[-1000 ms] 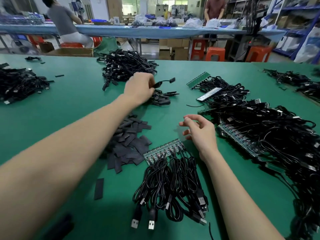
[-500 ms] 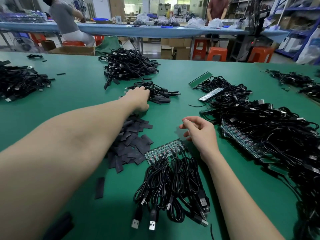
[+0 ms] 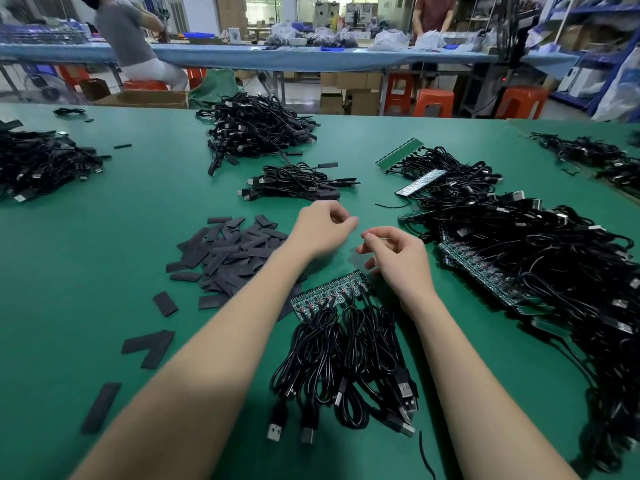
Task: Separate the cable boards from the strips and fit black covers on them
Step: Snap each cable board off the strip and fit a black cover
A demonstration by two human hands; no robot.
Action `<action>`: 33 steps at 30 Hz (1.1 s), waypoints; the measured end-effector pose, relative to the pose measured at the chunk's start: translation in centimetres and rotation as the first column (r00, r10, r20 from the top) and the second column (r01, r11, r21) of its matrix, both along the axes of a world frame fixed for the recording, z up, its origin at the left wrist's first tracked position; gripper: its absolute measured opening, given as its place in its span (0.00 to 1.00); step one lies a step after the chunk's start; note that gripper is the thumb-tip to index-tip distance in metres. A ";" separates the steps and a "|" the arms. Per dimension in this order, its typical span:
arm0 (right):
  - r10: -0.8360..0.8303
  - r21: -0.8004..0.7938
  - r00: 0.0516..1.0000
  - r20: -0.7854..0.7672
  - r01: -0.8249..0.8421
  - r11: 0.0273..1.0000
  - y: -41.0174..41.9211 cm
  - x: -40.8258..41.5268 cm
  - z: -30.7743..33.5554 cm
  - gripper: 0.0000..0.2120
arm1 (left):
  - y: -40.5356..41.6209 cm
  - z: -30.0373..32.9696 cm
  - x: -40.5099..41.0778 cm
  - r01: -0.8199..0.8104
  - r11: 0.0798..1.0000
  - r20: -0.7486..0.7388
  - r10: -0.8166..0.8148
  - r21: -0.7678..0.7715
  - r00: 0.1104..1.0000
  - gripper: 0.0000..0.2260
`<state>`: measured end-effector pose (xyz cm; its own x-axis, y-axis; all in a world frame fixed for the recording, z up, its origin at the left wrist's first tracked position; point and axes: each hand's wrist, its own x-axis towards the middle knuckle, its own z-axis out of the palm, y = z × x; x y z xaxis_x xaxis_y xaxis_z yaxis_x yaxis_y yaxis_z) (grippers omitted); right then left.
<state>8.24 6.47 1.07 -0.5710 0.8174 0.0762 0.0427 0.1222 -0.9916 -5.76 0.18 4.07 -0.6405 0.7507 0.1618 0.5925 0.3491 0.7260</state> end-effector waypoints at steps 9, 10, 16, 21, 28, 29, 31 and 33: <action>-0.073 0.290 0.921 0.382 -0.045 0.956 0.1 0.5 2.3 0.05 | -2.0 -2.1 3.2 -0.113 0.971 0.227 0.063 0.212 0.972 0.19; -0.074 0.297 0.858 0.508 -0.094 0.950 0.2 0.6 2.7 0.06 | -2.0 -2.2 3.2 -0.113 0.970 0.229 0.062 0.217 0.971 0.19; 0.196 -0.093 0.849 0.491 -0.173 0.981 0.2 1.6 3.6 0.12 | -1.8 -2.6 3.9 -0.072 0.965 0.102 0.047 0.251 0.994 0.19; 0.288 -0.271 0.924 0.251 -0.218 0.937 0.3 2.5 4.0 0.05 | -1.8 -1.5 4.7 -0.089 0.968 -0.019 0.096 0.235 0.995 0.25; 0.333 -0.389 0.939 0.087 -0.275 0.879 -0.1 2.6 4.5 0.05 | -2.6 -0.6 5.4 -0.272 0.959 -0.001 0.273 0.080 0.962 0.31; 0.338 -0.394 0.937 0.085 -0.280 0.875 -0.1 2.6 4.5 0.06 | -2.6 -0.5 5.4 -0.272 0.958 0.017 0.271 0.089 0.962 0.30; 0.358 -0.392 0.929 0.092 -0.296 0.871 -0.2 2.7 4.4 0.06 | -2.6 -0.3 5.4 -0.274 0.955 0.033 0.272 0.112 0.962 0.30; 0.371 -0.388 0.923 0.101 -0.306 0.869 -0.1 2.8 4.4 0.07 | -2.5 -0.3 5.5 -0.278 0.951 0.029 0.277 0.133 0.961 0.31</action>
